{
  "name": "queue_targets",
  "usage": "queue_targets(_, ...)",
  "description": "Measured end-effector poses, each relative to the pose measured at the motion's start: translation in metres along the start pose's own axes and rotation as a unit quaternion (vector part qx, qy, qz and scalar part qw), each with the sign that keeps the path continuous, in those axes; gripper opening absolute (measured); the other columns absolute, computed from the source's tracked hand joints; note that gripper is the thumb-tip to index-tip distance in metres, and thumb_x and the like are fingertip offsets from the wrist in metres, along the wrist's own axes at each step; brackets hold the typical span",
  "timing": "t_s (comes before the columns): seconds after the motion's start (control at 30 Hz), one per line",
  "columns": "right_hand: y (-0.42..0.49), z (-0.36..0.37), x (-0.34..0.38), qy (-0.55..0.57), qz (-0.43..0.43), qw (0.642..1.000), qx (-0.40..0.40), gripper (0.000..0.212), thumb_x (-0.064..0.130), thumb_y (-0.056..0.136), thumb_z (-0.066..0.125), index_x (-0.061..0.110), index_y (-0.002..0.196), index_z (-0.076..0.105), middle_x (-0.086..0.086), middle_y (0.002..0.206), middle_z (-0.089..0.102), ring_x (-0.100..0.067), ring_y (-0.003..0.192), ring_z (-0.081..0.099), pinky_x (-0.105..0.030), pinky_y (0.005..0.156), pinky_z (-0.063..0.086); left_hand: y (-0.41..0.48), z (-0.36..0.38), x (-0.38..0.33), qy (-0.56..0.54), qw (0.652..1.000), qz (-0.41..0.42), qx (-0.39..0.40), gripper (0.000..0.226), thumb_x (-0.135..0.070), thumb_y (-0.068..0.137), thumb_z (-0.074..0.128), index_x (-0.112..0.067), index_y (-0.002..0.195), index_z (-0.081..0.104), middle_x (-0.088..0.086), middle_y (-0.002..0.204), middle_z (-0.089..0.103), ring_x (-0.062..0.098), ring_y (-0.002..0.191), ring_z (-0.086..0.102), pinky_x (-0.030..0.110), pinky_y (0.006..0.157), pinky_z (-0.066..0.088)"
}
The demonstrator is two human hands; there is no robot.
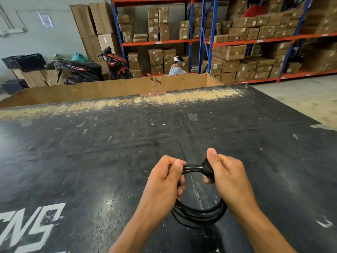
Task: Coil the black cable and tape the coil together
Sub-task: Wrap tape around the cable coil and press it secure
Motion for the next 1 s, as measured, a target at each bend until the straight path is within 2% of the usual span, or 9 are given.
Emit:
queue_targets(0.2, -0.029, 0.022, -0.023, 0.152, 0.148, 0.962, 0.169, 0.033, 0.038, 0.081, 0.064, 0.016, 0.106, 0.065, -0.015, 0.081, 0.076, -0.023, 0.068, 0.07, -0.036, 0.06, 0.057, 0.013, -0.025, -0.009, -0.032, 0.994, 0.039, -0.096, 0.014, -0.014, 0.103, 0.045, -0.011, 0.095, 0.056, -0.002, 0.066, 0.051, 0.004, 0.046, 0.04, 0.022, 0.047, 0.037)
queue_targets(0.33, -0.041, 0.029, -0.032, 0.256, 0.207, 0.925, 0.191, 0.035, 0.026, 0.079, 0.068, 0.001, 0.103, 0.069, -0.017, 0.087, 0.074, -0.023, 0.07, 0.069, -0.029, 0.055, 0.059, 0.016, -0.028, -0.01, -0.032, 0.995, 0.046, -0.088, 0.015, -0.01, 0.104, 0.042, -0.018, 0.105, 0.054, 0.002, 0.079, 0.053, 0.004, 0.05, 0.043, 0.022, 0.053, 0.042)
queue_targets(0.53, -0.034, 0.022, -0.022, 0.34, 0.211, 0.903, 0.156, 0.036, 0.018, 0.072, 0.069, -0.007, 0.098, 0.068, -0.013, 0.076, 0.07, -0.016, 0.061, 0.066, -0.024, 0.054, 0.059, 0.008, -0.024, -0.02, 0.144, 0.982, 0.118, -0.041, 0.031, -0.006, 0.102, 0.042, -0.037, 0.101, 0.046, -0.001, 0.086, 0.052, 0.011, 0.066, 0.05, 0.031, 0.068, 0.048)
queue_targets(0.63, -0.033, 0.019, -0.017, 0.353, 0.208, 0.901, 0.144, 0.027, 0.015, 0.072, 0.069, -0.004, 0.091, 0.068, -0.011, 0.071, 0.069, -0.013, 0.059, 0.066, -0.022, 0.052, 0.059, -0.003, -0.019, -0.037, 0.278, 0.938, 0.208, -0.022, 0.029, -0.018, 0.101, 0.047, -0.048, 0.1, 0.046, -0.012, 0.107, 0.049, 0.001, 0.094, 0.056, 0.015, 0.078, 0.048)
queue_targets(0.7, -0.03, 0.017, -0.016, 0.366, 0.205, 0.898, 0.135, 0.017, 0.011, 0.078, 0.067, -0.003, 0.088, 0.068, -0.008, 0.068, 0.069, -0.011, 0.058, 0.066, -0.02, 0.051, 0.058, -0.011, -0.012, -0.037, 0.335, 0.914, 0.226, 0.04, 0.013, -0.043, 0.099, 0.045, -0.04, 0.103, 0.057, -0.012, 0.122, 0.044, -0.009, 0.129, 0.034, 0.005, 0.091, 0.038)
queue_targets(0.73, -0.029, 0.015, -0.014, 0.372, 0.203, 0.896, 0.132, 0.012, 0.009, 0.083, 0.065, -0.002, 0.086, 0.068, -0.008, 0.066, 0.068, -0.011, 0.058, 0.066, -0.019, 0.051, 0.058, -0.015, -0.007, -0.029, 0.372, 0.898, 0.217, 0.094, 0.029, -0.057, 0.094, 0.043, -0.036, 0.106, 0.06, -0.008, 0.133, 0.041, -0.006, 0.14, 0.021, 0.005, 0.098, 0.034)
queue_targets(0.83, -0.027, 0.011, -0.016, 0.372, 0.205, 0.896, 0.129, 0.013, 0.007, 0.089, 0.062, -0.002, 0.082, 0.069, -0.008, 0.066, 0.069, -0.011, 0.058, 0.068, -0.019, 0.051, 0.058, -0.022, -0.007, -0.007, 0.529, 0.812, 0.194, 0.153, 0.046, -0.07, 0.084, 0.046, -0.032, 0.11, 0.053, -0.001, 0.159, 0.003, 0.017, 0.149, 0.012, 0.033, 0.115, 0.034)
queue_targets(0.9, -0.029, 0.013, -0.016, 0.371, 0.218, 0.894, 0.127, 0.013, 0.005, 0.089, 0.061, -0.003, 0.082, 0.069, -0.009, 0.066, 0.068, -0.011, 0.057, 0.067, -0.02, 0.051, 0.058, -0.027, -0.007, -0.014, 0.578, 0.762, 0.269, 0.111, 0.037, -0.059, 0.091, 0.043, -0.024, 0.099, 0.052, 0.005, 0.16, 0.006, 0.028, 0.149, 0.014, 0.04, 0.112, 0.039)
queue_targets(1.0, -0.033, 0.015, -0.018, 0.342, 0.234, 0.9, 0.137, 0.019, 0.012, 0.088, 0.063, -0.005, 0.085, 0.07, -0.012, 0.068, 0.068, -0.012, 0.054, 0.065, -0.021, 0.049, 0.057, -0.029, -0.009, -0.03, 0.495, 0.802, 0.323, 0.089, 0.04, -0.051, 0.099, 0.034, -0.018, 0.09, 0.054, -0.003, 0.148, 0.032, 0.014, 0.144, 0.024, 0.023, 0.112, 0.03)
Point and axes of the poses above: each hand's wrist, its own y-axis towards the middle knuckle, its own z-axis out of the palm, x = y × z, the point moved 8 cm from there along y, towards the middle knuckle
